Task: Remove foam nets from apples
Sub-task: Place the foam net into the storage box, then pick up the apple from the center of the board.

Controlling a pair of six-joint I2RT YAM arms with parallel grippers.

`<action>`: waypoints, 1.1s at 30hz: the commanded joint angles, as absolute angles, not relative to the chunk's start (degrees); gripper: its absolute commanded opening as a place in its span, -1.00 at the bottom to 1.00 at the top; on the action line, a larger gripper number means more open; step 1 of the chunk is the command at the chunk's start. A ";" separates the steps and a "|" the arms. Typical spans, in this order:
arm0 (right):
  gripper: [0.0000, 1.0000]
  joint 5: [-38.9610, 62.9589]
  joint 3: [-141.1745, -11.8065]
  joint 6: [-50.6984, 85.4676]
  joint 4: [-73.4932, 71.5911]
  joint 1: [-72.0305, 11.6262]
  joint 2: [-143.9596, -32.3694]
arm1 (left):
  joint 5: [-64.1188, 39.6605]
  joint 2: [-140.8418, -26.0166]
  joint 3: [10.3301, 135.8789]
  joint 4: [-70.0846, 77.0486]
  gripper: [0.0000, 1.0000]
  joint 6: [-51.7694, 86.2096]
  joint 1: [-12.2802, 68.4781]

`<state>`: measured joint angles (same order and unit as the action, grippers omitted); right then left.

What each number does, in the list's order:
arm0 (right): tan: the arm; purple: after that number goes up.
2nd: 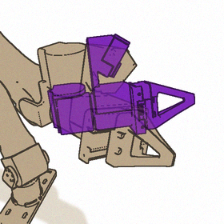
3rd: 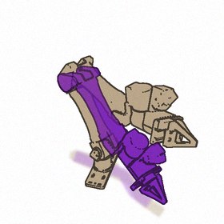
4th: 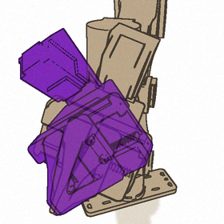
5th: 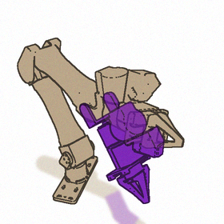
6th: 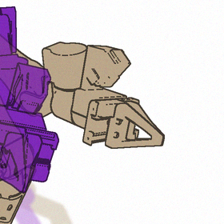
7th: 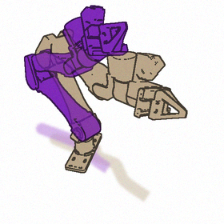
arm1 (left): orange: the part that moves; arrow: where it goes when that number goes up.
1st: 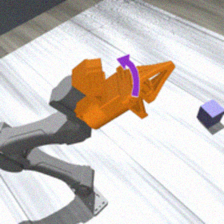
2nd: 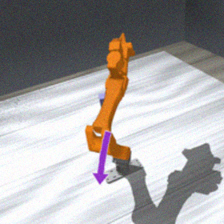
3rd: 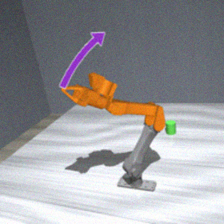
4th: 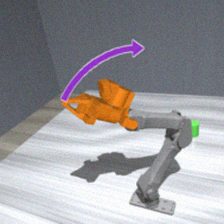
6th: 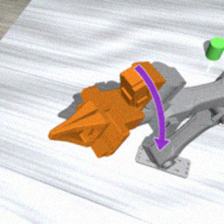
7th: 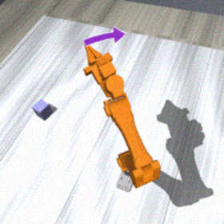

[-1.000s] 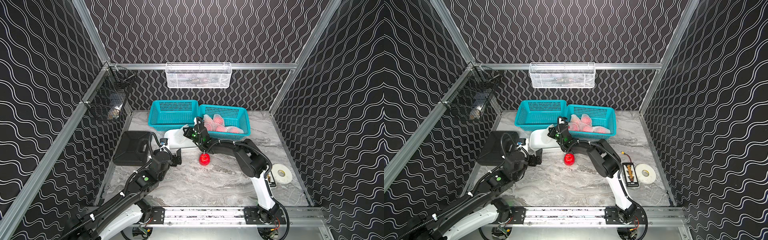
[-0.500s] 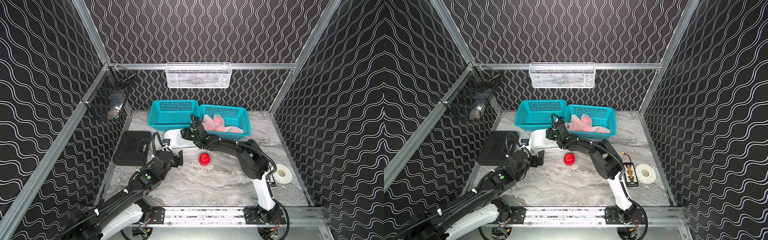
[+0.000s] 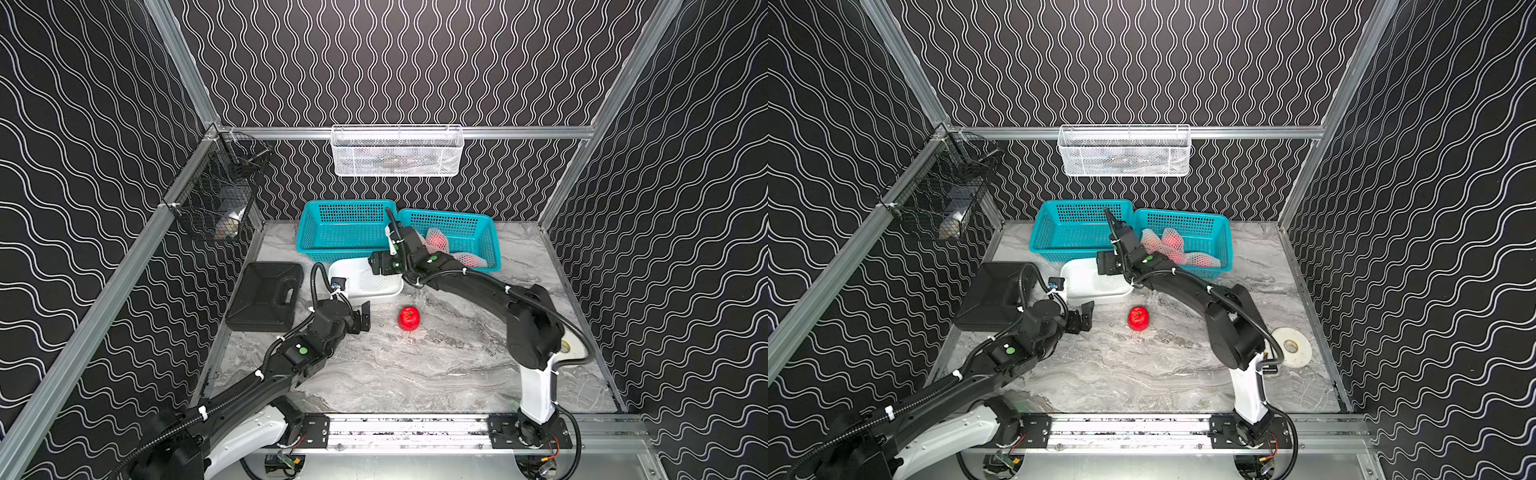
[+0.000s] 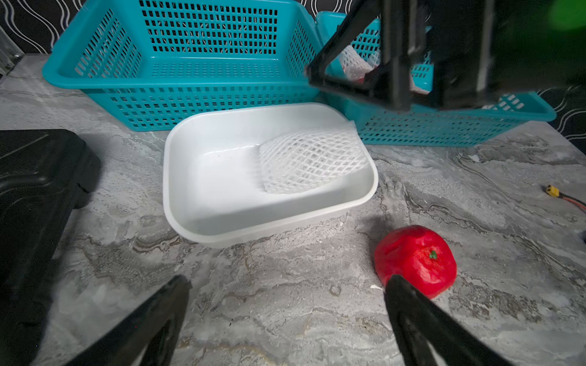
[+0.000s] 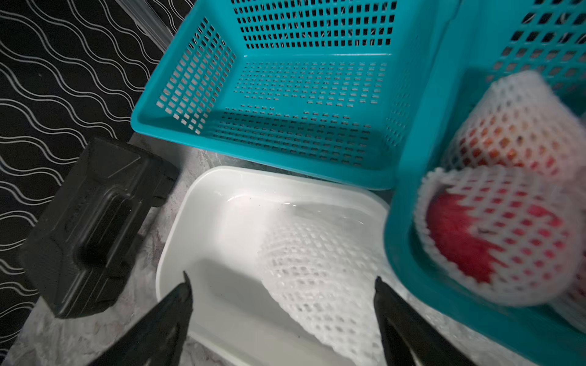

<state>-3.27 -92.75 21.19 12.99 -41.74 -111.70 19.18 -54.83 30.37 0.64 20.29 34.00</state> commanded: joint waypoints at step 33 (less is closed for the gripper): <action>1.00 -8.07 -7.87 12.54 -60.78 -38.59 -64.75 | 5.04 -100.12 52.43 11.20 0.95 11.47 44.37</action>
<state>-8.84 -7.75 12.60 -53.47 -38.57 -64.36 4.62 -98.89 51.29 8.82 10.83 44.34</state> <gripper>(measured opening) 0.999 0.983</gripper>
